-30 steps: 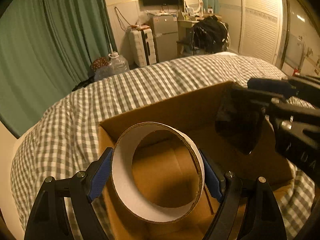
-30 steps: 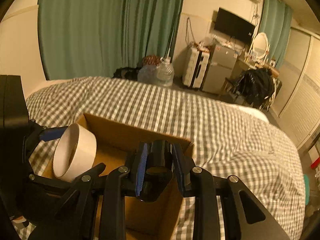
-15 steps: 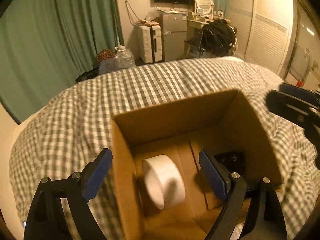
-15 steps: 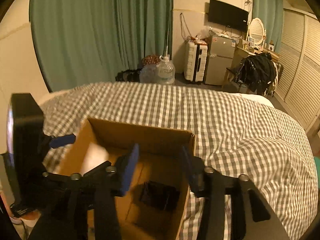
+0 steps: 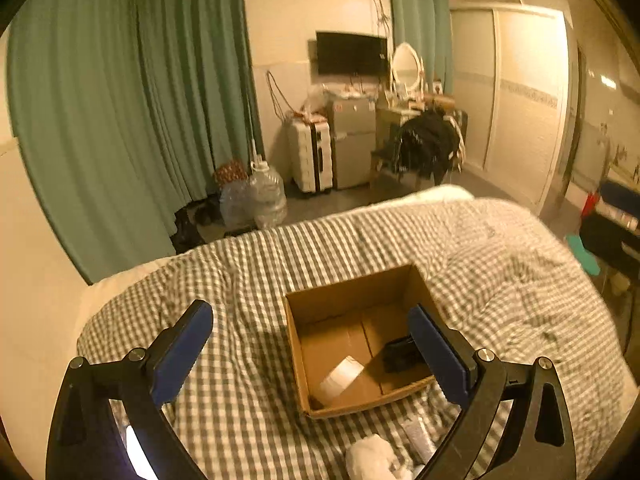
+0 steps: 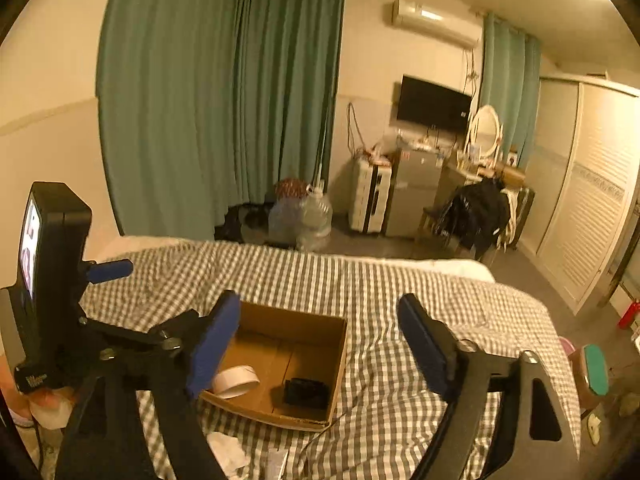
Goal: Organize objects
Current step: 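Open the right gripper over the box while the left gripper drops the tape roll inside, then grasp the blue tissue pack with the left gripper while the right gripper grasps the white roll-on bottle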
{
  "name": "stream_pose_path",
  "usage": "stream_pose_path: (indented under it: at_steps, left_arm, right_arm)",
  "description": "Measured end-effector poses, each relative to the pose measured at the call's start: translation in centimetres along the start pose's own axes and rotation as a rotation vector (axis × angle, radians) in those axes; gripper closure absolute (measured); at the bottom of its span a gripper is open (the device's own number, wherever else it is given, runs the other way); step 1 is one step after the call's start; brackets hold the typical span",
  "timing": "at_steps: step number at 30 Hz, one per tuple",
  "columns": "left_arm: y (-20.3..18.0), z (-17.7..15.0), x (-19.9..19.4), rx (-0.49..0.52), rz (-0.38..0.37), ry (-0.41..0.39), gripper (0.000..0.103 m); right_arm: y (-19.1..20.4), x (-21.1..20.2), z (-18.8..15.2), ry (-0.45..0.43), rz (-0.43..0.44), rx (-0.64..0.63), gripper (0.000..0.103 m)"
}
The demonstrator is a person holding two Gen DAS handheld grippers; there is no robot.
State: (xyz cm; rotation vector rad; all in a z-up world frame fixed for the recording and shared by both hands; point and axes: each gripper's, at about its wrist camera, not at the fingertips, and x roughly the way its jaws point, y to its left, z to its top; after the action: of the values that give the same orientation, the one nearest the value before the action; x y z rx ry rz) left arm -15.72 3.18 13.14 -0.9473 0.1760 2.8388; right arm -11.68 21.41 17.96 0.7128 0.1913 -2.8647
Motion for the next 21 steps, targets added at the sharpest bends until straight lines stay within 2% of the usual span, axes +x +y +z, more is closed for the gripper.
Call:
stream_pose_path:
  at_steps: [4,10,13,17,21]
  left_arm:
    - [1.3,0.0,-3.7,-0.028,-0.022,-0.014,0.000]
    - [2.8,-2.6,-7.5,-0.041,-0.017,-0.029,0.000]
    - [3.3,-5.0,-8.4,-0.049,0.005,-0.034,0.000]
    - [3.4,-9.3,-9.0,-0.072,0.072,-0.060,0.000]
    - [3.3,-13.8,-7.9,-0.101,0.122,-0.050,0.000]
  right_arm:
    - [1.2,-4.7,0.6,-0.038,0.003,-0.013,0.019]
    - [3.2,-9.5,-1.0,-0.057,0.002,-0.057,0.014]
    - [3.9,-11.1,-2.9,-0.054,0.013,-0.068,0.014]
    - [5.0,-12.0,-6.2,-0.041,0.047,-0.060,0.014]
    - [5.6,-11.3,-10.1,-0.007,0.070,-0.037,0.014]
